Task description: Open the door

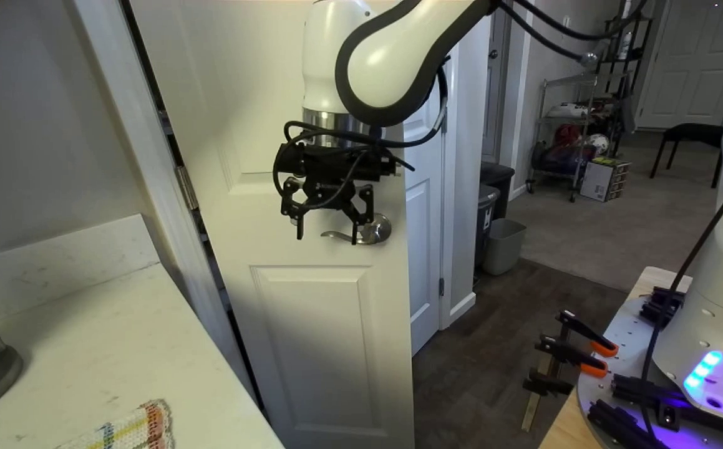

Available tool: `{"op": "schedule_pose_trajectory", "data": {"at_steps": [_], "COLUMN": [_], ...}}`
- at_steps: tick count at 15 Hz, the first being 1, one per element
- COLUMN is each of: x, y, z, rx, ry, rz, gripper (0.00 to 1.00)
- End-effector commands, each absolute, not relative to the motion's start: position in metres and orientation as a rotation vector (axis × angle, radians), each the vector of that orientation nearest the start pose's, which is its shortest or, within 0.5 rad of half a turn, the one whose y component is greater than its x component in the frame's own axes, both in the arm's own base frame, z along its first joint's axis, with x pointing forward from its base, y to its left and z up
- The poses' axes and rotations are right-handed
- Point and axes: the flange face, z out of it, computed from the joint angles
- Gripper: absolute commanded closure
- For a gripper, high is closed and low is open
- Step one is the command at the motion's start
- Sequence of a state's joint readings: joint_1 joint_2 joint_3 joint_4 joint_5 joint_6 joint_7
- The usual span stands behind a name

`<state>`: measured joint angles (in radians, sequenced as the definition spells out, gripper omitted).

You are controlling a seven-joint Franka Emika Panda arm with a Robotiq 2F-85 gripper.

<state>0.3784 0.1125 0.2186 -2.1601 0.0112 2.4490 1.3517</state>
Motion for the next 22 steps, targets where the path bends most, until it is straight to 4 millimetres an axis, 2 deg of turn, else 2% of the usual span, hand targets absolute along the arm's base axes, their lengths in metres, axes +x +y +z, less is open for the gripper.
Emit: {"op": "schedule_pose_trajectory", "data": {"at_steps": [1,6,12,13,14,16,20,22], "x": [0.432,0.393,0.346,0.348,0.341,0.339,0.358,0.377], "y": [0.3,0.266,0.221,0.201,0.197,0.181,0.151,0.117], "z": [0.371,0.376,0.406,0.401,0.409,0.414,0.423,0.419], "rx": [-2.786,-2.804,-2.793,-2.78,-2.775,-2.749,-2.705,-2.672], "ry": [1.147,1.265,1.459,1.469,1.503,1.536,1.591,1.649], "rz": [-0.001,0.065,0.02,0.039,0.023,-0.002,-0.043,-0.047], "gripper": [0.0,0.0,0.0,0.0,0.0,0.0,0.0,0.0]}}
